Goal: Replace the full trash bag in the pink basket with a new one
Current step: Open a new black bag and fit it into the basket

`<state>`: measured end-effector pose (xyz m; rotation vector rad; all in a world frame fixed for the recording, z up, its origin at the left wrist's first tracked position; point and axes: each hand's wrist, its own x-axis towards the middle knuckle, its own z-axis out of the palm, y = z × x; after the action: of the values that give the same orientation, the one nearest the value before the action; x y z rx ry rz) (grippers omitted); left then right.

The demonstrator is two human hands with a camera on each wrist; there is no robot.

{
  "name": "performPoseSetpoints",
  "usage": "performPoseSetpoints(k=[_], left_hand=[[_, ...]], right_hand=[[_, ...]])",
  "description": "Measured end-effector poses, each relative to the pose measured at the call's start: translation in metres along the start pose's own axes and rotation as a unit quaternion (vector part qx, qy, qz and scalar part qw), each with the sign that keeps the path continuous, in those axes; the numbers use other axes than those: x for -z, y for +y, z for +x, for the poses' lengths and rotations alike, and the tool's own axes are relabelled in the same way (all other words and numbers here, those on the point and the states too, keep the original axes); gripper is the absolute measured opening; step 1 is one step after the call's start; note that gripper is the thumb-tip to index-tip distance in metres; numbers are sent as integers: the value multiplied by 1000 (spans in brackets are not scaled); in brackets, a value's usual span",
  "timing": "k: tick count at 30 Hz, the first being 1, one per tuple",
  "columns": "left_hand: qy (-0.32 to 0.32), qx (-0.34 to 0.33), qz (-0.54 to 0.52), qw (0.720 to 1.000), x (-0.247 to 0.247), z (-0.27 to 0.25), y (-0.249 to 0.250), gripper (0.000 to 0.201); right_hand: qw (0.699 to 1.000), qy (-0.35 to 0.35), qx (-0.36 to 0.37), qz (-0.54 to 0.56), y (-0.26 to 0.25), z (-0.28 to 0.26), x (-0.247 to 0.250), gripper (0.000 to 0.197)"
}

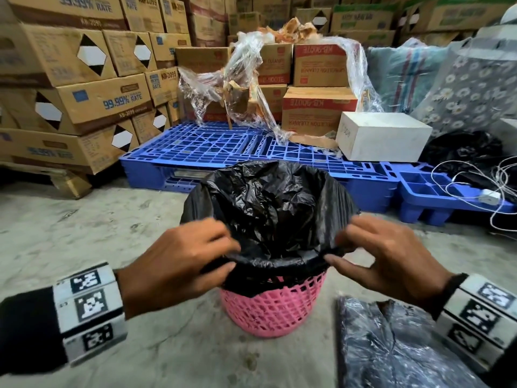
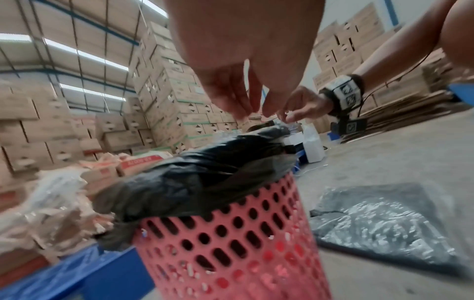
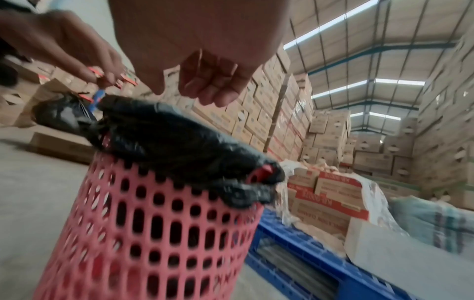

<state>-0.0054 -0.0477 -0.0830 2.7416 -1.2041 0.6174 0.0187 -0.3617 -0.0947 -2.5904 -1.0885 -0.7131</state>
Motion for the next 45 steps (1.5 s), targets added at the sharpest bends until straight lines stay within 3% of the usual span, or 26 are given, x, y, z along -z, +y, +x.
performPoseSetpoints(k=[1,3,6,10,15,18,21,24,27,31,33,37,40,43,45], left_hand=[[-8,13,23,1000,0,4,-7,40],[-86,39,39,995,-5,10,-22,61],[-177,41,51,982,-8,12,-27,43],[-165,-8,64,984,2,3,-12,39],[-210,-76,-58,973,19,-15,15,42],[-160,-58,-105,980,24,-12,8,41],[-82,45,-69,993,11,-5,-23,54],[-130,229,-71,962,-9,1,-52,83],[-188,325,-127,918,-29,8,-61,86],[-178,352,-186,900,-39,4,-57,79],[-175,346,-183,904,-41,0,-60,72],[-165,339,-195,906,-40,2,-58,61],[-161,341,-219,900,-37,1,-56,64],[-172,339,-228,896,-33,0,-56,58],[-179,338,-219,897,-33,1,-56,56]], right_hand=[[1000,-19,4,1,-3,9,2,36],[996,-89,18,7,-10,23,-1,56],[980,-190,53,20,-17,29,-11,35],[962,-265,44,53,-21,27,7,29],[919,-384,36,79,-42,16,34,36],[892,-427,15,147,-53,20,43,40],[887,-420,-36,188,-48,42,50,40],[908,-408,-21,94,-44,77,47,55],[881,-472,2,-18,-47,111,21,93],[830,-551,0,-86,-53,126,-50,115],[811,-577,-9,-92,-57,120,-92,112],[803,-587,-18,-105,-55,100,-180,69],[800,-593,40,-89,-50,90,-214,81],[802,-594,14,-63,-48,86,-227,83],[803,-586,50,-98,-49,83,-230,82]])
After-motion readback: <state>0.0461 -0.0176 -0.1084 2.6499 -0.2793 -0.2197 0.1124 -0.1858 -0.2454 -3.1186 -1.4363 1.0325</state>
